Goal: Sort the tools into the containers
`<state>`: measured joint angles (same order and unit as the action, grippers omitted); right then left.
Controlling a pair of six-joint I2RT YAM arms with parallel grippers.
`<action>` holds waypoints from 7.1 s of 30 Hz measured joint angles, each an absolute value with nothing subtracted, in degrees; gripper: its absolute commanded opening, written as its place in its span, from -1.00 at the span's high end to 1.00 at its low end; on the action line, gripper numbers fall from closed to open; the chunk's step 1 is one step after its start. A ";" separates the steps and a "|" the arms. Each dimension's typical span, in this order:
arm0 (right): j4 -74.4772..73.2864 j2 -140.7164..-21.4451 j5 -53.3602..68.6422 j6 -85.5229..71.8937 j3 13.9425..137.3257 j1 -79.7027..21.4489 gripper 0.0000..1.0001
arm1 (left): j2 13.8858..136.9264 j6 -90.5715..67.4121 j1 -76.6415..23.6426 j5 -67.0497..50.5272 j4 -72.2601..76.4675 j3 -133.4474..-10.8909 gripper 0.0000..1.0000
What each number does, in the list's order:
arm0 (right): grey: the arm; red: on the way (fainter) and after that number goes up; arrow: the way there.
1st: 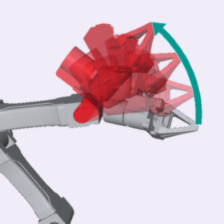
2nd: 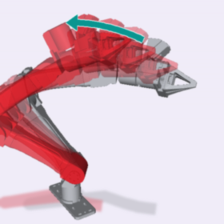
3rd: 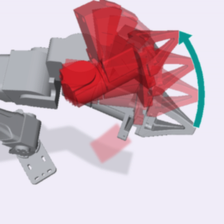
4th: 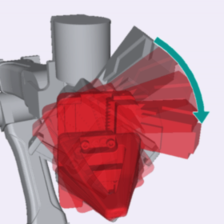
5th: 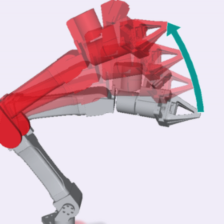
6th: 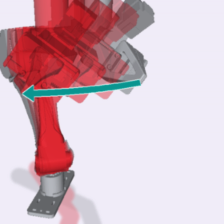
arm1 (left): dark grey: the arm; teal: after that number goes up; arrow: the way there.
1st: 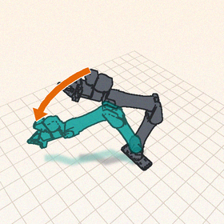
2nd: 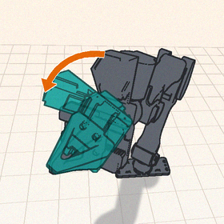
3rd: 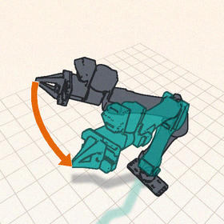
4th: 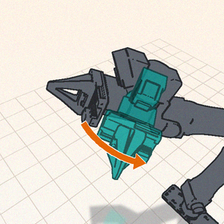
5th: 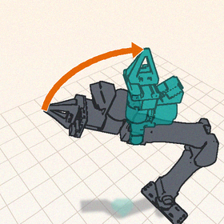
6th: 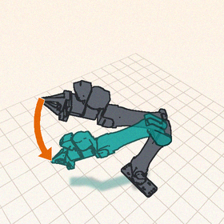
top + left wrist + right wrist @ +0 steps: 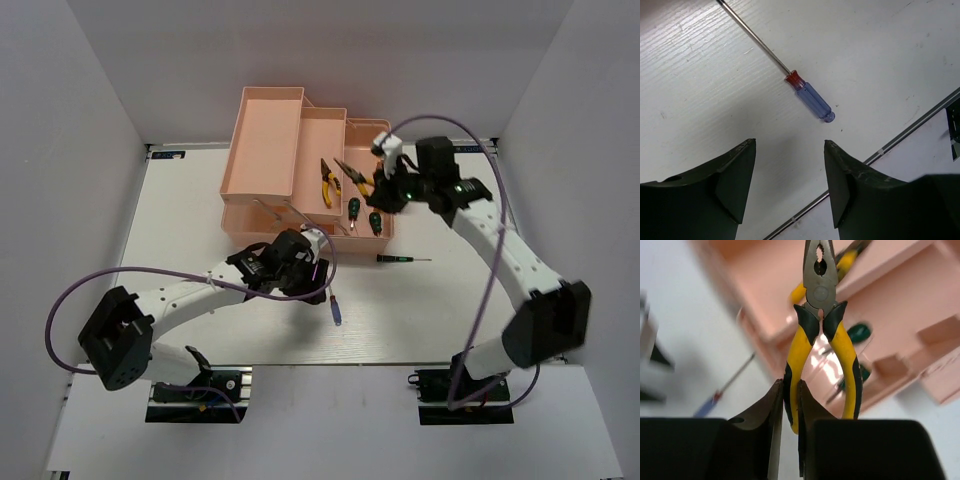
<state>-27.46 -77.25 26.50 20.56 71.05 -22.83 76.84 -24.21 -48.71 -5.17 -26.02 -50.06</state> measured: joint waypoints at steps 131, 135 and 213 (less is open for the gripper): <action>-28.27 -103.63 35.70 70.63 60.55 -6.28 0.64 | 73.56 -15.64 -19.88 7.20 -41.41 -81.56 -0.49; -28.36 -100.75 35.03 73.06 57.30 -6.22 1.00 | 72.73 -18.17 -19.86 9.08 -41.21 -77.43 -0.49; -14.70 -87.83 44.03 28.56 84.23 -30.24 -0.39 | 91.09 -18.37 3.97 -19.68 -15.66 -62.92 -0.37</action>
